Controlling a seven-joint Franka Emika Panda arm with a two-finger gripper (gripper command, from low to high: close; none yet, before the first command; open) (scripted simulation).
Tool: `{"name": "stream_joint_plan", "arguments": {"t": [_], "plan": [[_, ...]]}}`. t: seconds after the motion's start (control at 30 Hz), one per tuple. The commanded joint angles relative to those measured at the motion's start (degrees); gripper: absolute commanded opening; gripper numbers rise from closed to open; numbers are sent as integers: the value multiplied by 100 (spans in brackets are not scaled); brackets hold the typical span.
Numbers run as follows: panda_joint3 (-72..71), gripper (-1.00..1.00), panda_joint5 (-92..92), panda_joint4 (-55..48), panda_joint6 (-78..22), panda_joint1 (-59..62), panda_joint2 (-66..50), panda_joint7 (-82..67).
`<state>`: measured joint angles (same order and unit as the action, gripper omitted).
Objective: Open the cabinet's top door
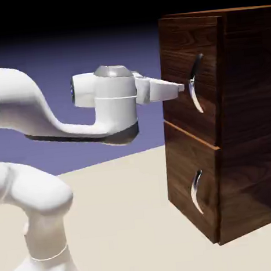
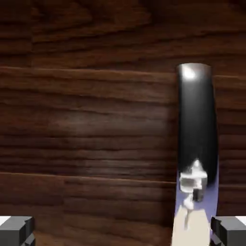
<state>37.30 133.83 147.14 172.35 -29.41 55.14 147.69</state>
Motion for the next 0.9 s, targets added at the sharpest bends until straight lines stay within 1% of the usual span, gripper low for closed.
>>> {"name": "stream_joint_plan", "arguments": {"t": [0.0,0.23,0.3,0.47,0.5,0.53,0.87], "plan": [[70,0,250,-26,-3,-54,42,196],[556,0,1994,-206,-25,-428,335,1568],[591,0,2122,-220,-26,-455,356,1669],[1129,0,2375,-823,-415,-1430,-207,1831],[1129,-100,2375,-823,-415,-1430,-208,1831],[1129,-100,2375,-823,-415,-1430,-208,1831],[-726,-100,1001,240,-1034,646,-159,1828]]}}
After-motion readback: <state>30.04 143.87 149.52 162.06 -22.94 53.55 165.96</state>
